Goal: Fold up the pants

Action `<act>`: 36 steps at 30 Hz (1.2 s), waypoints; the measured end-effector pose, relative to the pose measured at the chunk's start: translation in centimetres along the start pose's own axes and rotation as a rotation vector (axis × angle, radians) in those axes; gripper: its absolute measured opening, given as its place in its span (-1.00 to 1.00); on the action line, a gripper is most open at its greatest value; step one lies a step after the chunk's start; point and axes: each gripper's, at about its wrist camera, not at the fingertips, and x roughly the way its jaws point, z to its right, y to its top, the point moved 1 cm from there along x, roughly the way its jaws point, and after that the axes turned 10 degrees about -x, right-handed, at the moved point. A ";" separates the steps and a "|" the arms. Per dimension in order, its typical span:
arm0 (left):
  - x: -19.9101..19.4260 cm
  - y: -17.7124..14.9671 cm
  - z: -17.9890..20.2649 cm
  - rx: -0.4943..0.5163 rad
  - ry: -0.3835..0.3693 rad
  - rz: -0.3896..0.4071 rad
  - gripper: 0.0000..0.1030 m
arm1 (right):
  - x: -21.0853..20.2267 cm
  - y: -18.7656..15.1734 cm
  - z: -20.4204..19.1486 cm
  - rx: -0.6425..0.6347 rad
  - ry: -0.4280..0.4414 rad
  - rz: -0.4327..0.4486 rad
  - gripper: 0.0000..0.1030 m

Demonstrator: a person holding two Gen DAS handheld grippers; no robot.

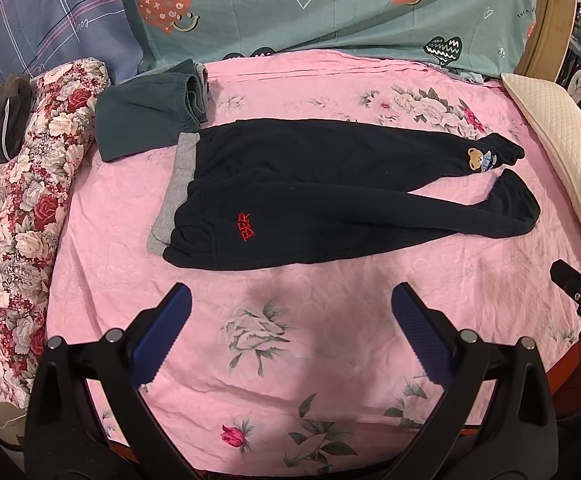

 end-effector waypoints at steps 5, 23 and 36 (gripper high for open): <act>0.4 0.0 0.0 0.000 0.000 -0.007 0.96 | 0.0 0.0 0.1 0.000 0.000 -0.001 0.97; 4.8 0.0 -5.4 0.035 0.087 -0.020 0.96 | 1.6 -0.7 0.0 0.018 0.002 -0.043 0.97; 15.1 3.4 -16.5 -0.130 0.015 -0.092 0.96 | 4.0 -0.1 -1.8 0.040 -0.017 -0.122 0.97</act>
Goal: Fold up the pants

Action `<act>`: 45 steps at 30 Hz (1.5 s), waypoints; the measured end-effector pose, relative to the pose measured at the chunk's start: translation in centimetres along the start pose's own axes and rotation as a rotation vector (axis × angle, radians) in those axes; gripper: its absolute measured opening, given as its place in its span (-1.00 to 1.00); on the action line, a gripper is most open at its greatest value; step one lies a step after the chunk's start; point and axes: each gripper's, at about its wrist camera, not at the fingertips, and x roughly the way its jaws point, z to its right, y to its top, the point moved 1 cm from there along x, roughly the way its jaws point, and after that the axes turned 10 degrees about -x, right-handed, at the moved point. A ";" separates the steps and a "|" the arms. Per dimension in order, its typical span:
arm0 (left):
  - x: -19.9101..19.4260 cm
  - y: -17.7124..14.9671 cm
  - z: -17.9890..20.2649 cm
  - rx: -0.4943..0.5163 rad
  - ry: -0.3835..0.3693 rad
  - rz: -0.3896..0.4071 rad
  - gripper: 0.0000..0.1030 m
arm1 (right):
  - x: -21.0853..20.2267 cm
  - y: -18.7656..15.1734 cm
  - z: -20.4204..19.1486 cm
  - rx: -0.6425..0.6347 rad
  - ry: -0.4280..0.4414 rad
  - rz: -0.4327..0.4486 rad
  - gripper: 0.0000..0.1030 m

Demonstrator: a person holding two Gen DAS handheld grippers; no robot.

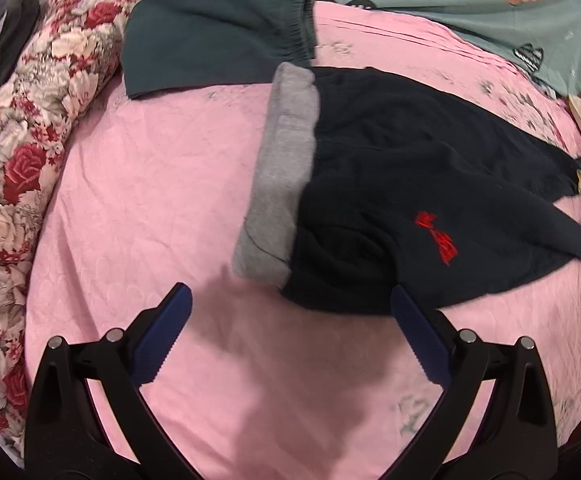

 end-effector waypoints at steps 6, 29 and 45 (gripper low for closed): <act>3.7 2.0 -2.1 -0.096 -0.073 -0.076 0.93 | 0.5 0.8 -1.1 0.001 -0.011 -0.015 0.97; -3.1 0.4 -0.1 -0.193 -0.114 0.067 -0.28 | 10.2 -1.6 16.0 0.325 0.023 -0.005 0.77; -5.8 -0.3 -0.3 -0.180 -0.074 0.102 -0.28 | 0.8 -2.0 17.4 0.508 0.093 0.218 -0.84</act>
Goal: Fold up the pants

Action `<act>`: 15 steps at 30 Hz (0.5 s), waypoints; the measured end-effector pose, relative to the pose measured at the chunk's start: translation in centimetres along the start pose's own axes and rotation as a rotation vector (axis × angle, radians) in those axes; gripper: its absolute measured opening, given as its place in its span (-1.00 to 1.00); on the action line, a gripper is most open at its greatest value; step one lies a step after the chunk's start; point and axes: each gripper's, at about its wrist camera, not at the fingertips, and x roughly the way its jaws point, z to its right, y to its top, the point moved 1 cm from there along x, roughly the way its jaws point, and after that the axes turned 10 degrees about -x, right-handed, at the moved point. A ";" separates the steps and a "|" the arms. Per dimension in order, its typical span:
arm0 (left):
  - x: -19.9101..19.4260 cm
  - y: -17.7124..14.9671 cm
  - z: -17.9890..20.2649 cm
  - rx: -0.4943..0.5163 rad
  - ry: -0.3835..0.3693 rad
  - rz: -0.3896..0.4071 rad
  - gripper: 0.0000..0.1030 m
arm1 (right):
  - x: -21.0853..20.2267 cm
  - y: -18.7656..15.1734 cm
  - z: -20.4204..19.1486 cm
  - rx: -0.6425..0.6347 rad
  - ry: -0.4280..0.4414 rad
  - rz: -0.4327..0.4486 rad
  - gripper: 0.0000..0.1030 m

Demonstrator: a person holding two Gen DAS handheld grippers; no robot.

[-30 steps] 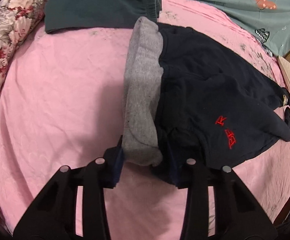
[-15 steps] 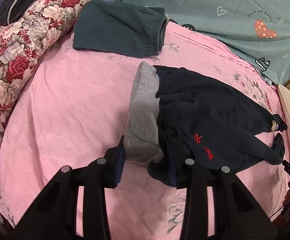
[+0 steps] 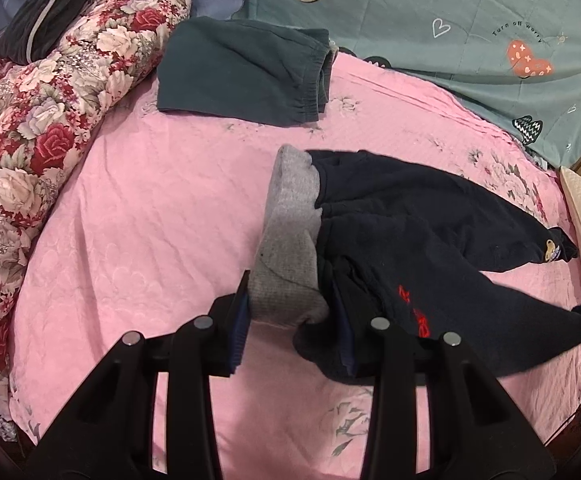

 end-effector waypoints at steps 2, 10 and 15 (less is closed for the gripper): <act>-0.6 -0.6 -1.0 -0.002 -0.007 -0.006 -0.28 | -0.4 -1.3 0.6 -0.001 -0.019 -0.048 -0.84; 1.9 -5.8 -5.1 0.007 0.085 -0.129 -0.25 | 0.8 -8.1 5.1 0.139 -0.062 -0.323 -0.50; 1.4 -5.7 -5.6 0.018 0.159 -0.094 0.21 | -2.0 -5.3 7.0 0.101 -0.211 -0.191 0.17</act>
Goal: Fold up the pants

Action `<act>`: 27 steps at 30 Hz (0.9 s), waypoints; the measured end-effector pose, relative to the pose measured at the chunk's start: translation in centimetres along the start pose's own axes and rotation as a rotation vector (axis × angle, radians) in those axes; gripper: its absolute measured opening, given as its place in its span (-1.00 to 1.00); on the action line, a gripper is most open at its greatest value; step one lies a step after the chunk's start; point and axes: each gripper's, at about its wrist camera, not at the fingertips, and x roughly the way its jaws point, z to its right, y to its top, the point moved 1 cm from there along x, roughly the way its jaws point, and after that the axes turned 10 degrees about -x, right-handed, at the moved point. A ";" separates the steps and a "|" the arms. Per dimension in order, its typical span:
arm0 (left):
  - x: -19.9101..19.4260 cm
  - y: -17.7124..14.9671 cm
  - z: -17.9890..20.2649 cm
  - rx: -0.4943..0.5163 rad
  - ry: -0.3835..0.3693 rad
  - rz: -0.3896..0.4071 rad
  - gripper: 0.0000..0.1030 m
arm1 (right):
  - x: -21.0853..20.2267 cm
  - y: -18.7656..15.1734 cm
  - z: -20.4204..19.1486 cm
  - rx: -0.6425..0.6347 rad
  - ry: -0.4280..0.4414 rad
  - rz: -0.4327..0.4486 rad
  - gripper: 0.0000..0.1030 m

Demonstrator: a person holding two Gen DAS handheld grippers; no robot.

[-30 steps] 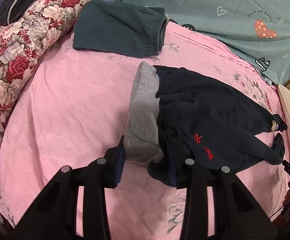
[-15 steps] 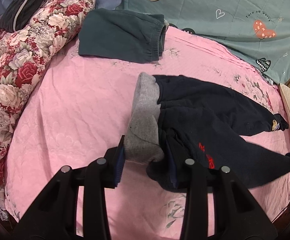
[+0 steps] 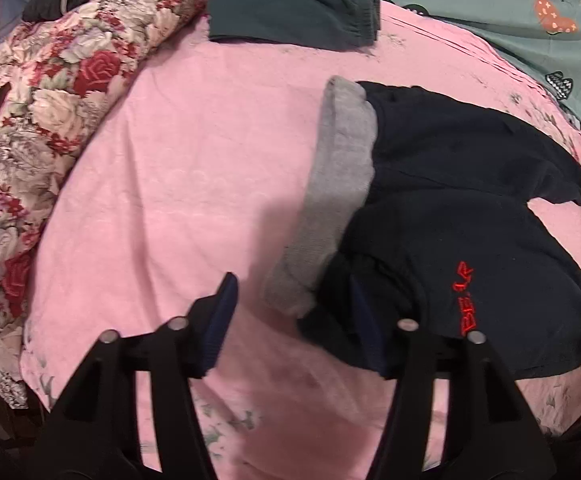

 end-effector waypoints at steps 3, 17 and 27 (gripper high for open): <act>-0.8 0.5 -0.9 -0.025 0.007 0.014 0.29 | 0.1 2.4 -0.3 -0.020 0.010 0.045 0.17; -3.5 8.4 4.9 -0.038 -0.056 0.173 0.48 | 12.6 18.6 -11.6 -0.211 0.169 0.083 0.43; 1.2 8.6 8.4 0.022 -0.020 0.115 0.55 | 9.7 19.7 -11.6 -0.132 0.294 0.130 -0.78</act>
